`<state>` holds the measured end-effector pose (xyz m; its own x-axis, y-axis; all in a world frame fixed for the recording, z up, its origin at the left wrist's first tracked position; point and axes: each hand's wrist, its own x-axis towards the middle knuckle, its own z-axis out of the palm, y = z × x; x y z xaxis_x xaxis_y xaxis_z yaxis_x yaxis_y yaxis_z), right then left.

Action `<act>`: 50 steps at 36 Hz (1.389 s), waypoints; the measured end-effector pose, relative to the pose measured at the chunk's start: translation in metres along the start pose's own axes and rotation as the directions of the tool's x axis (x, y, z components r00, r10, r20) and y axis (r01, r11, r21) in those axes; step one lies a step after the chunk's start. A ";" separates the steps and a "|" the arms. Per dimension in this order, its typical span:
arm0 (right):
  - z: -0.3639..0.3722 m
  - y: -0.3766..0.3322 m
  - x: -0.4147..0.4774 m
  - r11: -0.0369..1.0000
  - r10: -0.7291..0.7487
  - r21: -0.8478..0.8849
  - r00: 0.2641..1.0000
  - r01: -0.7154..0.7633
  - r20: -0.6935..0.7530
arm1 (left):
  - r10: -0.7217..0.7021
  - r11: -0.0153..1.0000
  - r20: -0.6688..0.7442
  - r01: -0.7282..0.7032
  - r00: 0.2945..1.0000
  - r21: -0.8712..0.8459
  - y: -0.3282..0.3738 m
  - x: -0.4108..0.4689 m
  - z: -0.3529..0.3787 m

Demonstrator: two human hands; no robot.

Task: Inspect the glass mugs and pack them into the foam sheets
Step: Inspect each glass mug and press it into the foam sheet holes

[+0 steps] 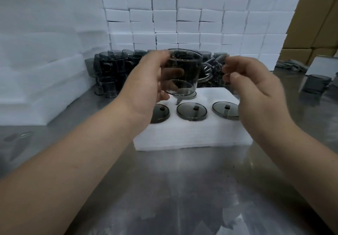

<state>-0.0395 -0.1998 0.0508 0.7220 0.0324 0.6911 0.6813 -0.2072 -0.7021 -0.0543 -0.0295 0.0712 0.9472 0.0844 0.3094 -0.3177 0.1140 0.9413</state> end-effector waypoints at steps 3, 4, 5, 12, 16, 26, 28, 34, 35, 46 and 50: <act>-0.002 0.000 0.002 0.997 0.034 0.067 0.999 -0.034 -0.001 | -0.088 0.995 0.037 0.090 0.995 -0.054 0.003 -0.002 -0.001; -0.002 0.000 0.002 0.996 0.041 0.078 0.999 -0.041 0.009 | -0.112 0.991 0.054 0.116 0.992 -0.072 0.004 -0.002 -0.001; -0.001 0.000 0.002 0.995 0.049 0.089 0.999 -0.051 0.022 | -0.133 0.986 0.079 0.140 0.988 -0.092 0.005 -0.002 -0.001; 0.002 -0.006 -0.002 0.971 0.011 0.234 0.984 -0.052 0.175 | -0.221 0.958 0.262 0.260 0.939 -0.124 0.006 -0.006 0.002; 0.003 -0.010 -0.005 0.922 -0.029 0.378 0.960 -0.082 0.280 | -0.242 0.956 0.330 0.282 0.912 -0.079 0.005 -0.010 0.004; 0.002 -0.014 -0.008 0.848 -0.058 0.501 0.909 -0.174 0.413 | -0.268 0.957 0.320 0.288 0.909 -0.017 0.003 -0.011 0.006; 0.003 -0.014 -0.008 0.849 -0.055 0.497 0.906 -0.179 0.421 | -0.272 0.959 0.296 0.282 0.916 0.010 0.003 -0.010 0.006; 0.001 -0.017 -0.007 0.888 -0.047 0.439 0.925 -0.134 0.378 | -0.236 0.970 0.202 0.218 0.951 0.107 0.003 -0.010 0.007; 0.001 -0.018 -0.007 0.889 -0.043 0.439 0.932 -0.128 0.359 | -0.197 0.972 0.159 0.172 0.967 0.160 0.002 -0.010 0.007; -0.012 0.009 0.018 0.994 0.076 0.077 0.996 -0.073 -0.038 | 0.234 0.659 0.016 -0.171 0.972 0.732 -0.007 -0.004 -0.002; -0.018 0.026 0.026 0.988 0.122 -0.092 0.992 -0.123 -0.022 | 0.140 0.468 0.109 -0.163 0.984 0.869 -0.011 -0.009 0.000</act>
<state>-0.0048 -0.2218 0.0536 0.7968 -0.0145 0.6041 0.5732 -0.2983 -0.7632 -0.0590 -0.0312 0.0585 0.8925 -0.0089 0.4509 -0.2644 -0.8202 0.5073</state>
